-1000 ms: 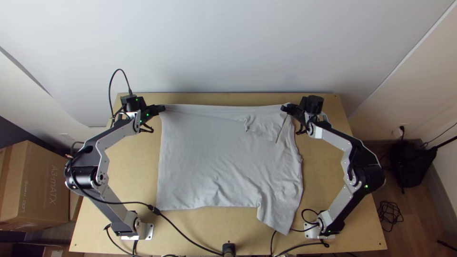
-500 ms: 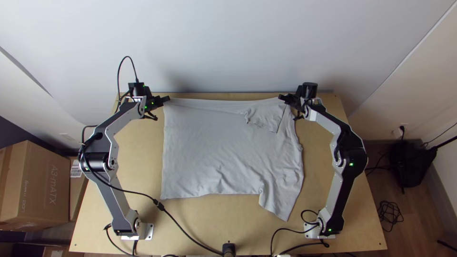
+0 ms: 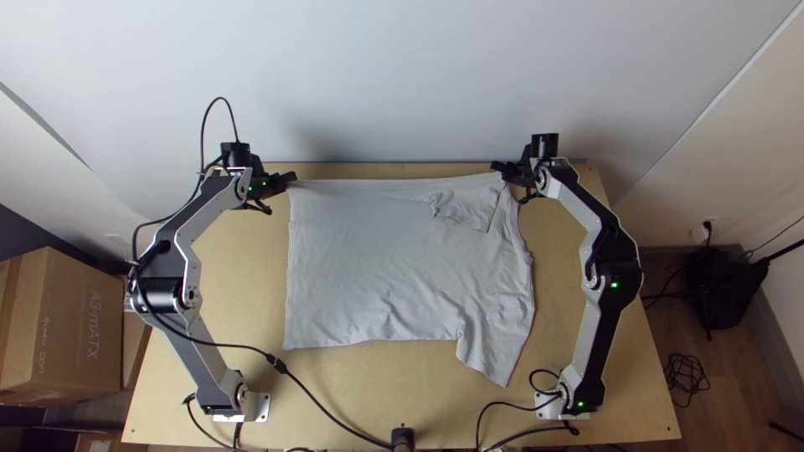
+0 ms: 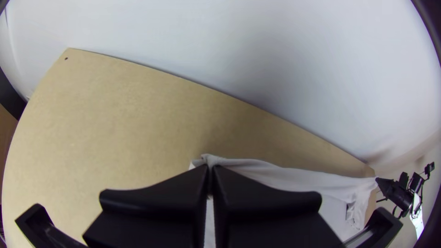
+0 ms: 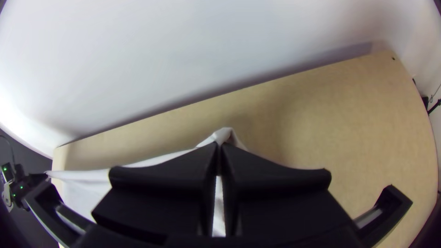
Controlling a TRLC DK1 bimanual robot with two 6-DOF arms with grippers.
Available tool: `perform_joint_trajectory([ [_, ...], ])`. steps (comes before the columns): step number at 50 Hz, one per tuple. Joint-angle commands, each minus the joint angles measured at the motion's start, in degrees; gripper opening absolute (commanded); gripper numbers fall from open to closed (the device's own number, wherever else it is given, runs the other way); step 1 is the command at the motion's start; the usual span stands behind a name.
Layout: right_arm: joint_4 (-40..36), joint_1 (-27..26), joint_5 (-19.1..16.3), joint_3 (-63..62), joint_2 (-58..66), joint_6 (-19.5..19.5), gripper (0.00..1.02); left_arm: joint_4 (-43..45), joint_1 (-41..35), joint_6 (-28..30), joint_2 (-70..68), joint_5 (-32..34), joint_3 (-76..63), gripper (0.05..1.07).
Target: Fold the t-shirt
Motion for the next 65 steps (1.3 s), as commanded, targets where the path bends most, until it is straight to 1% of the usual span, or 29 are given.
perform_joint_trajectory([
  [1, -0.7, -0.67, 0.63, -1.39, -3.88, 0.94, 0.02, 1.86, 0.23, -1.16, -4.53, 0.76, -4.33, 0.07],
  [8, -0.79, -0.67, 0.63, -5.34, -7.48, 0.32, 0.02, 3.09, 0.23, -1.16, -7.6, 0.94, -8.46, 0.07],
  [18, -0.7, -0.75, 0.63, -14.04, -13.63, -1.26, 0.02, 5.73, 0.23, -1.16, -12.26, 1.2, -15.66, 0.07],
  [32, 0.09, -0.75, 0.63, -23.71, -19.7, -1.88, 0.02, 9.24, 0.31, -1.16, -17.45, 1.99, -25.07, 0.07],
  [38, 0.61, -0.75, 0.63, -27.05, -21.19, -1.88, 0.02, 10.12, 0.31, -0.99, -18.59, 1.99, -28.06, 0.07],
  [50, 4.92, -0.67, 0.63, -34.08, -22.42, -1.79, 0.02, 12.94, 0.14, -0.99, -20.52, 1.9, -33.59, 0.07],
  [65, 6.15, -0.14, 0.89, -38.48, -22.95, -1.44, 0.02, 14.43, 0.23, -0.64, -20.44, 1.9, -36.23, 0.07],
])
